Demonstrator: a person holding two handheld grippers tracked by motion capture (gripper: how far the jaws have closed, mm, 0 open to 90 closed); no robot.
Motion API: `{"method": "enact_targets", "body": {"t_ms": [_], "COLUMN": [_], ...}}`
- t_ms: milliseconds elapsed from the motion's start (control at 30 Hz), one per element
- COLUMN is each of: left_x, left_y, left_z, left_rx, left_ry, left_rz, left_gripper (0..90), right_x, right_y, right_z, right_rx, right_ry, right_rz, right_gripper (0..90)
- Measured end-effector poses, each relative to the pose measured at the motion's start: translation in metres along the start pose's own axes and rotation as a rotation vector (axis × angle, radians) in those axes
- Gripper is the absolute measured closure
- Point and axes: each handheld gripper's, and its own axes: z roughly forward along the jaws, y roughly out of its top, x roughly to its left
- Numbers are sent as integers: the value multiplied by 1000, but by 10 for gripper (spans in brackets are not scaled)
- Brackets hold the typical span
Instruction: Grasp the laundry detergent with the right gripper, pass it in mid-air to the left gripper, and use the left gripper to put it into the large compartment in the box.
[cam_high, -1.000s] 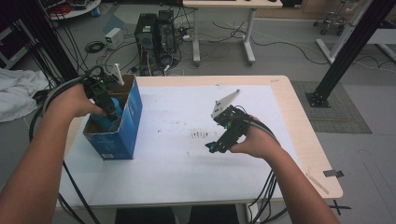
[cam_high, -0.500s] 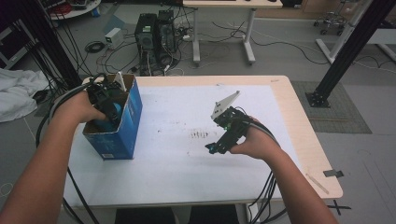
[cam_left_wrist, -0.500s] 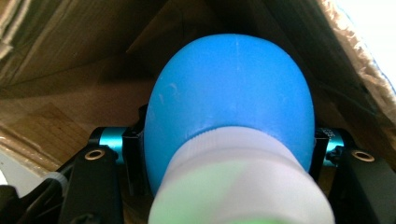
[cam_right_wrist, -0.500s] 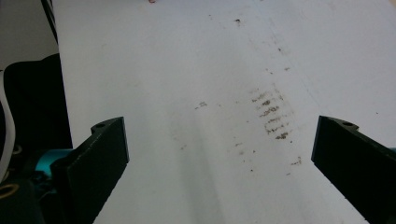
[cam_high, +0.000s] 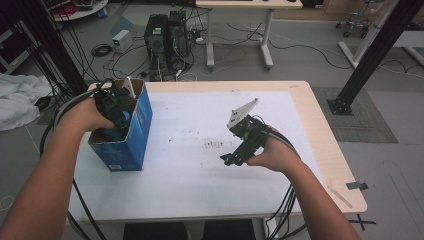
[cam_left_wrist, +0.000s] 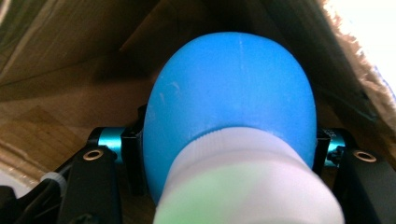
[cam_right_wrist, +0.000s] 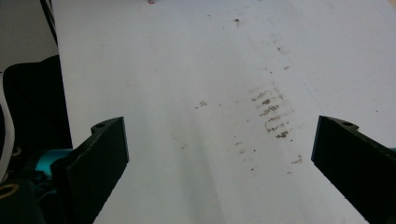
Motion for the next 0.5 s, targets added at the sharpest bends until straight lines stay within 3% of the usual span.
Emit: {"method": "enact_targets", "body": {"t_ms": [67, 500], "left_x": [1, 0], "left_y": [1, 1], "left_z": [-1, -1], "left_rx": [12, 3], "left_ry": [2, 8], "left_rz": [19, 2], "left_gripper": [371, 311], "right_x": [0, -1], "right_y": [0, -2], "right_z": [0, 0], "right_rx": [0, -5], "right_ry": [0, -2], "right_rz": [-2, 0], "right_gripper": [30, 30]}}
